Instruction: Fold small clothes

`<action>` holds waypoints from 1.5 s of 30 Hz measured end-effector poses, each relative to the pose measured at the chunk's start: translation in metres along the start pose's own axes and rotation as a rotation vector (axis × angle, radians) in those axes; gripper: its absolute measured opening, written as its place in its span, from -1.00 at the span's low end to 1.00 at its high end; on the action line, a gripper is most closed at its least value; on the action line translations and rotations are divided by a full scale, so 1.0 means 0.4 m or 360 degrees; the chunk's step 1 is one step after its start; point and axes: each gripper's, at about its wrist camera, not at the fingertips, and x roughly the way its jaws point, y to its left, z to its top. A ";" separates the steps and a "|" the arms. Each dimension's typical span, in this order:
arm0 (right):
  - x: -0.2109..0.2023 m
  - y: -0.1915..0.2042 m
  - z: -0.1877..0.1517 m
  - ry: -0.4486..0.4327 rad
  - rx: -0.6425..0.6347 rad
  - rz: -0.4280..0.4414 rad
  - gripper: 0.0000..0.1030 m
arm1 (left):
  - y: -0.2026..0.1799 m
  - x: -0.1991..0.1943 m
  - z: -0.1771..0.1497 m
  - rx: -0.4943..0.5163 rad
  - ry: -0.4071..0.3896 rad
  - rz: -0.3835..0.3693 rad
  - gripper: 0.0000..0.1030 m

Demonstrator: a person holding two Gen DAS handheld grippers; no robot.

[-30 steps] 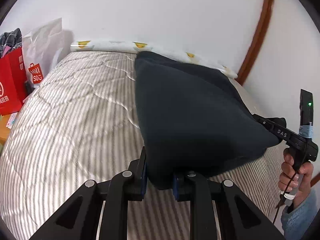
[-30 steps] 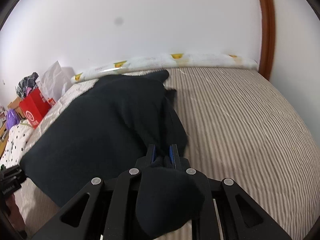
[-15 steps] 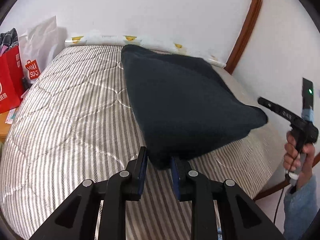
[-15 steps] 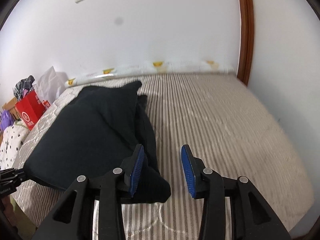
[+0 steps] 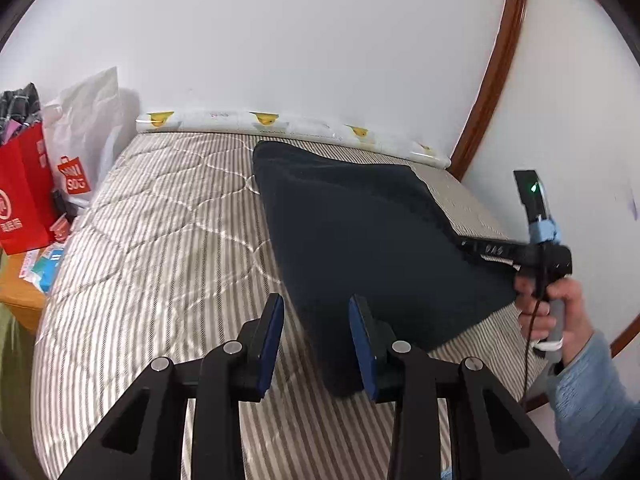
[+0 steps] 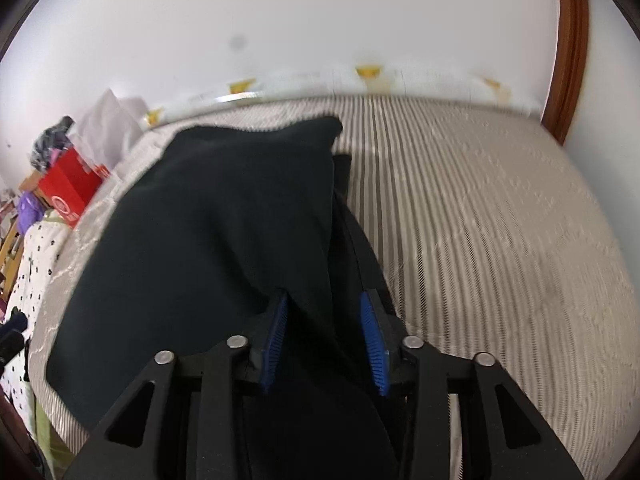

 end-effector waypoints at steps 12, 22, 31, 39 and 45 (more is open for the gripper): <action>-0.060 -0.075 0.040 -0.0166 0.0062 -0.0277 -1.00 | -0.013 0.105 -0.020 0.0045 0.0186 0.0032 -0.20; -0.212 -0.070 -0.089 -0.0252 0.0042 0.0028 -0.23 | -0.019 0.061 -0.034 0.0065 0.0129 0.0007 -0.20; -0.156 -0.055 -0.193 -0.0128 -0.0042 -0.0132 -0.35 | -0.023 0.052 -0.060 0.0066 0.0164 0.0017 -0.13; -0.202 -0.075 0.007 -0.0230 -0.0030 -0.0115 -0.29 | -0.011 0.060 0.022 0.0063 0.0117 0.0091 -0.13; -0.100 -0.082 0.193 -0.0154 0.0075 0.0029 -0.29 | 0.022 0.111 0.122 0.0031 0.0098 0.0124 -0.13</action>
